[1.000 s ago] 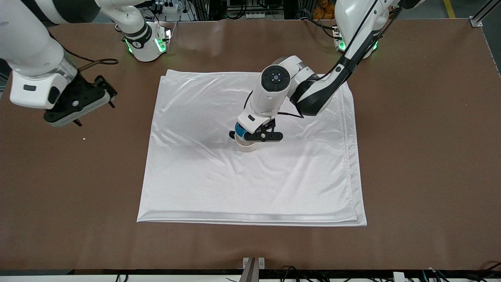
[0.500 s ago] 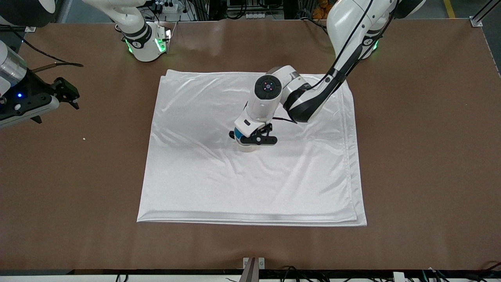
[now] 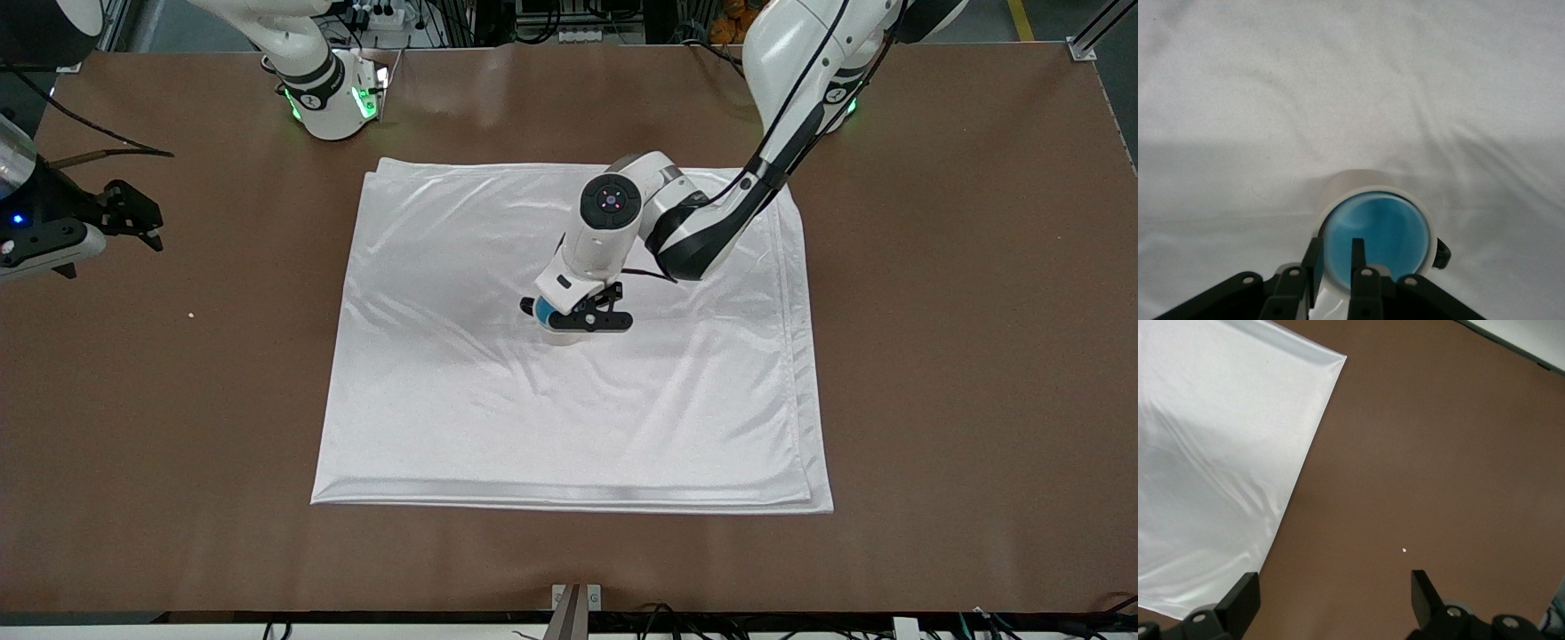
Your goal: Place blue cup into white mug on cloth
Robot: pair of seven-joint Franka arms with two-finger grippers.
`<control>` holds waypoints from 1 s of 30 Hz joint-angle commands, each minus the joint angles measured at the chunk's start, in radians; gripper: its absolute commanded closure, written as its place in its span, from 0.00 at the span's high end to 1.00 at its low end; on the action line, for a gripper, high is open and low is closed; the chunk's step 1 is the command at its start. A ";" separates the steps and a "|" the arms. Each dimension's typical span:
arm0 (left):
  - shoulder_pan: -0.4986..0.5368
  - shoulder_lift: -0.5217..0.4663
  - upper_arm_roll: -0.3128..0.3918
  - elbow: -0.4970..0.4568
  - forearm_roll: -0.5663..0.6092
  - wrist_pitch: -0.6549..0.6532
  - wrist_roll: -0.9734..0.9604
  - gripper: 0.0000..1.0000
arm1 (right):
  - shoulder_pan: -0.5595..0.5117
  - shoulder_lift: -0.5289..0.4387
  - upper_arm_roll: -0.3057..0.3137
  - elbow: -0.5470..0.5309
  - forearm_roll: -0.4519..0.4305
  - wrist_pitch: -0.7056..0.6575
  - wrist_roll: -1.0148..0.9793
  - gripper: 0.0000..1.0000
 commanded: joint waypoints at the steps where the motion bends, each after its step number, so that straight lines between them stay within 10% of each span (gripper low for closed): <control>1: -0.006 -0.013 0.009 0.012 0.036 0.006 -0.034 1.00 | -0.029 -0.002 0.014 0.008 0.050 0.000 0.140 1.00; 30: 0.119 -0.352 0.086 0.013 0.053 -0.229 -0.025 1.00 | -0.118 -0.021 0.013 -0.035 0.105 0.023 0.327 0.99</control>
